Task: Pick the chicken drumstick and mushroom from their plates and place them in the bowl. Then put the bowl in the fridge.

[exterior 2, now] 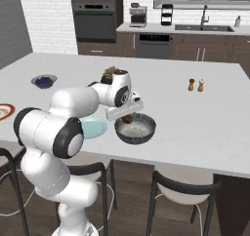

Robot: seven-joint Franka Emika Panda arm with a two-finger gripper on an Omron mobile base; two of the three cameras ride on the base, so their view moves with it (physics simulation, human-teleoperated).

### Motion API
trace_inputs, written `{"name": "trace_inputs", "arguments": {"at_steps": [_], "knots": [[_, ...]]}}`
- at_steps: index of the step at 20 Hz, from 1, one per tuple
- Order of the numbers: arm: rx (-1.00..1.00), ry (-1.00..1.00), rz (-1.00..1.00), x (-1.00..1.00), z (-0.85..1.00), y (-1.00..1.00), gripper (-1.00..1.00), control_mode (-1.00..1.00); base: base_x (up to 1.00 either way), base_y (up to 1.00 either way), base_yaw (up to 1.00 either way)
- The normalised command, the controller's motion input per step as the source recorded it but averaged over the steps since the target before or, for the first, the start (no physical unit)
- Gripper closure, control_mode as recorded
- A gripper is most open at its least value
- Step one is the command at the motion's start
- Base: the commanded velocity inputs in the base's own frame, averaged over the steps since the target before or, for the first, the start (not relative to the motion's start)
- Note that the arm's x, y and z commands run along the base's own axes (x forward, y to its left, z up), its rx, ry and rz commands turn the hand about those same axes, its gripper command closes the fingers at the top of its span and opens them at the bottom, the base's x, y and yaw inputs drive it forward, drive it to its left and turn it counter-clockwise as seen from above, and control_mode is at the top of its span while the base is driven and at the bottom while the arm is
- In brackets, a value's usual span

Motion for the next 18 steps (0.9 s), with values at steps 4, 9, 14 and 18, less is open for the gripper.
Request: {"name": "trace_inputs", "arguments": {"at_steps": [4,9,14,18], "knots": [[0.01,0.06,0.0,0.54,-0.22,-0.46,1.0,-1.0,0.0,0.0,0.0],[0.05,0.08,-0.01,0.27,-0.64,0.0,1.0,-1.0,0.0,0.0,0.0],[0.05,0.03,-0.03,0.07,-0.51,0.0,1.0,-1.0,0.0,0.0,0.0],[0.01,0.0,-0.01,0.08,-0.15,-0.02,-1.0,-1.0,0.0,0.0,0.0]]}}
